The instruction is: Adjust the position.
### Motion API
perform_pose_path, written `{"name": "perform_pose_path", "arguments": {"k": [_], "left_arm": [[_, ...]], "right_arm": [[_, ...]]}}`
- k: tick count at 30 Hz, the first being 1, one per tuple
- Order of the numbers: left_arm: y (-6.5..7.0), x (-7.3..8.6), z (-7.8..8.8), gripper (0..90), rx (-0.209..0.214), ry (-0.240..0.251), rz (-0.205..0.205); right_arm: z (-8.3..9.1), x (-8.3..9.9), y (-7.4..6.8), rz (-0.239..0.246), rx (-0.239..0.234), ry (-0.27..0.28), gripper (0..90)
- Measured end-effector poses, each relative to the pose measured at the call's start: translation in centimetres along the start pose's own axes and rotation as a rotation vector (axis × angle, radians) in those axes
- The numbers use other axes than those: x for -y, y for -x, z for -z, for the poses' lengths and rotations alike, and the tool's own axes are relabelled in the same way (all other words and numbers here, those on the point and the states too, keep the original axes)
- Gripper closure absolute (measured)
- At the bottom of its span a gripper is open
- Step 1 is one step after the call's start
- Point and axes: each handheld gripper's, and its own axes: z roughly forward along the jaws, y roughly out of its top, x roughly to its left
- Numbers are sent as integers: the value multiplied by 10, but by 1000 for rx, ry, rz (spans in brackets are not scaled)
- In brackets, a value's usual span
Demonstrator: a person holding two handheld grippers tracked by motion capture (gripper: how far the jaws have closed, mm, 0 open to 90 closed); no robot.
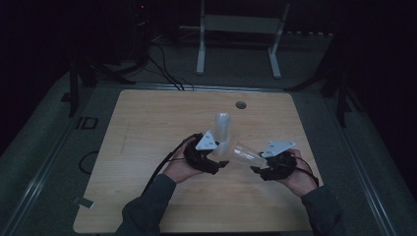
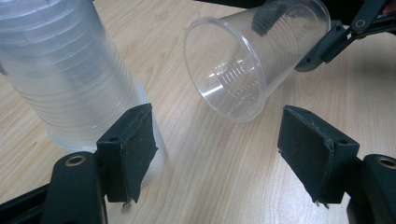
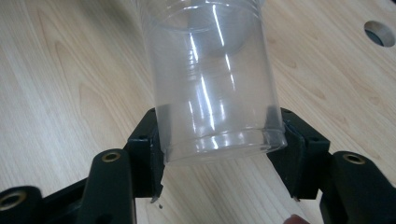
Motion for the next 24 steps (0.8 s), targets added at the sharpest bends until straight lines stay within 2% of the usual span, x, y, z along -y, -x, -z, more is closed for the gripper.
{"name": "perform_pose_path", "arguments": {"k": [24], "left_arm": [[-4,0,0,271,-4,14,41]], "right_arm": [[-1,4,-3,-111,13,191,417]]}}
